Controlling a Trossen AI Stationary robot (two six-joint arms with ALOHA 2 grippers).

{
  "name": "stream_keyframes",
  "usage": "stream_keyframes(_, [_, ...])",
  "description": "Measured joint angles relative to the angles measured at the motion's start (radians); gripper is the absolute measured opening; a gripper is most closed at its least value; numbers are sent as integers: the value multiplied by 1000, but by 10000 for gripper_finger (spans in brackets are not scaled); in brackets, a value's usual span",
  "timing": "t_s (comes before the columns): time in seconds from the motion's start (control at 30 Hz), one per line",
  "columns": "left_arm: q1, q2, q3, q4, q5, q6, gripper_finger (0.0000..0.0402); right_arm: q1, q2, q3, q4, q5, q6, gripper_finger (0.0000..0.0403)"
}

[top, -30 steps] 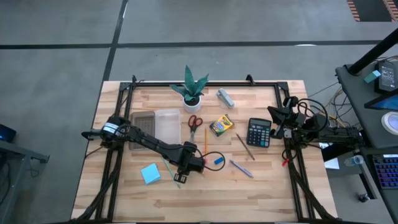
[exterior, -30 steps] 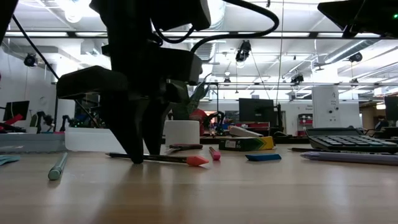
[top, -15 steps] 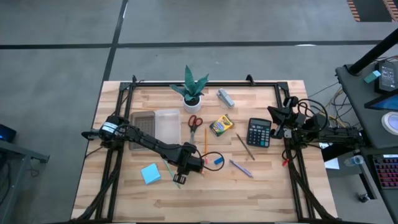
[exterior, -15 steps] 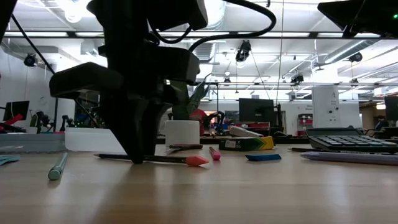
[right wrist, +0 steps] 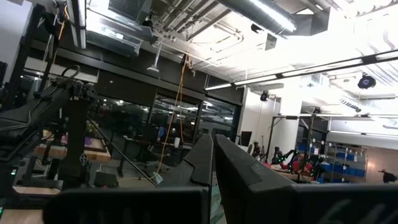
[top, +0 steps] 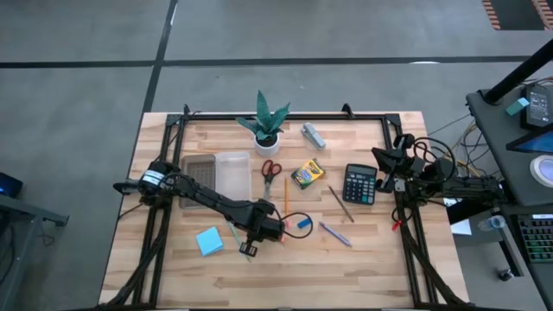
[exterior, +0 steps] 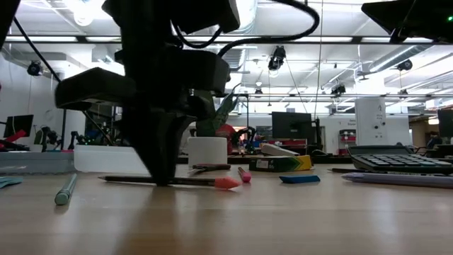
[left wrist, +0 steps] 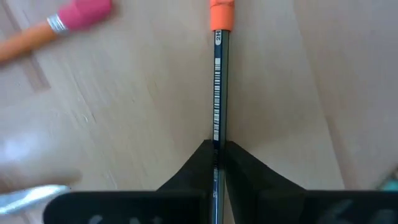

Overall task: Pack school essentials
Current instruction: Put the dark green pencil into the white and black box

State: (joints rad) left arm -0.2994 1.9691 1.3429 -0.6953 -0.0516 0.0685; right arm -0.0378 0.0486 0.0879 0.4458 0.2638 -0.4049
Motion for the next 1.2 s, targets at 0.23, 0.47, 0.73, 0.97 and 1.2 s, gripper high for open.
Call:
stream_keyframes(0.23, [6,-106,33,21,9,-3,8,0,0,0,-3,1,-7,9])
stream_keyframes(0.47, [51,-259,34,-4,8,-448,8,0,0,0,-15,9,-7,9])
stream_keyframes(0.73, [94,-406,-50,-65,-201,-1035,8,0,0,0,-36,86,-26,9])
stream_keyframes(0.97, [97,-535,-231,-292,-294,-1701,8,0,-1,0,-37,105,-41,9])
stream_keyframes(1.2, [135,-634,-364,-234,-294,-1843,8,0,-1,0,-36,104,-60,9])
